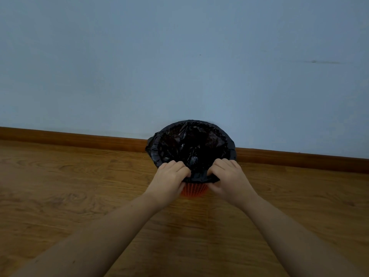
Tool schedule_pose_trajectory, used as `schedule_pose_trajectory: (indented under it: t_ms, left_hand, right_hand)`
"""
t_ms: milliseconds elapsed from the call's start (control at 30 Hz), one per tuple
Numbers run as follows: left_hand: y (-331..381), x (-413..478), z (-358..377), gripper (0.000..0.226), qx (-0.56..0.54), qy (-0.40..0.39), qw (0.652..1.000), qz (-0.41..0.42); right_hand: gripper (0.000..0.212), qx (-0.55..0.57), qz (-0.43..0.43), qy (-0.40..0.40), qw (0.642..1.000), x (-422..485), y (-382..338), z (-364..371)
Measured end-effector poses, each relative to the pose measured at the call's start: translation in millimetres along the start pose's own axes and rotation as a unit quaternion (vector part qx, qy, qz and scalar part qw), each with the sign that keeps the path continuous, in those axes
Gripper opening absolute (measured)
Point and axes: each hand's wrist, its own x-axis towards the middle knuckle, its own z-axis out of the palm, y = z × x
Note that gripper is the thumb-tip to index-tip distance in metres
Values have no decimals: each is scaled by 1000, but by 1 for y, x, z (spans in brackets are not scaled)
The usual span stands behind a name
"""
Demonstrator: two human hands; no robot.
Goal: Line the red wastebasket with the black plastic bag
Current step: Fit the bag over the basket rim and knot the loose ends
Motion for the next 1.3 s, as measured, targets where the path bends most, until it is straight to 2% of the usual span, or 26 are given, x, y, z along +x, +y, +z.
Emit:
schedule_pose_trajectory:
  t_ms: [167, 300, 400, 533, 667, 900, 1033, 1167, 1300]
  left_hand:
    - [0, 0, 1, 19, -1, -1, 1000, -13]
    - [4, 0, 3, 29, -2, -9, 1000, 6]
    - [8, 2, 4, 24, 0, -5, 1000, 20]
    - [8, 4, 3, 16, -7, 4, 1000, 17]
    - [1, 1, 3, 19, -19, -8, 1000, 8]
    - [-2, -1, -1, 20, -28, -27, 999, 4]
    - [-6, -2, -4, 21, -24, -21, 999, 6]
    - [-8, -1, -6, 21, -12, -6, 1000, -1]
    - [-1, 0, -4, 34, 0, -2, 1000, 23]
  right_hand:
    - [17, 18, 8, 1, 1000, 2, -5, 3]
    - [17, 24, 10, 4, 1000, 2, -9, 4]
    - [18, 22, 0, 1, 1000, 2, -10, 3]
    - [31, 14, -19, -13, 1000, 2, -5, -4]
    - [39, 18, 8, -10, 1000, 0, 7, -11]
    - [23, 14, -1, -15, 1000, -1, 7, -11]
    - [22, 13, -24, -35, 999, 1, -1, -8]
    - [22, 30, -11, -32, 999, 1, -6, -5]
    - [22, 48, -2, -24, 999, 1, -8, -3]
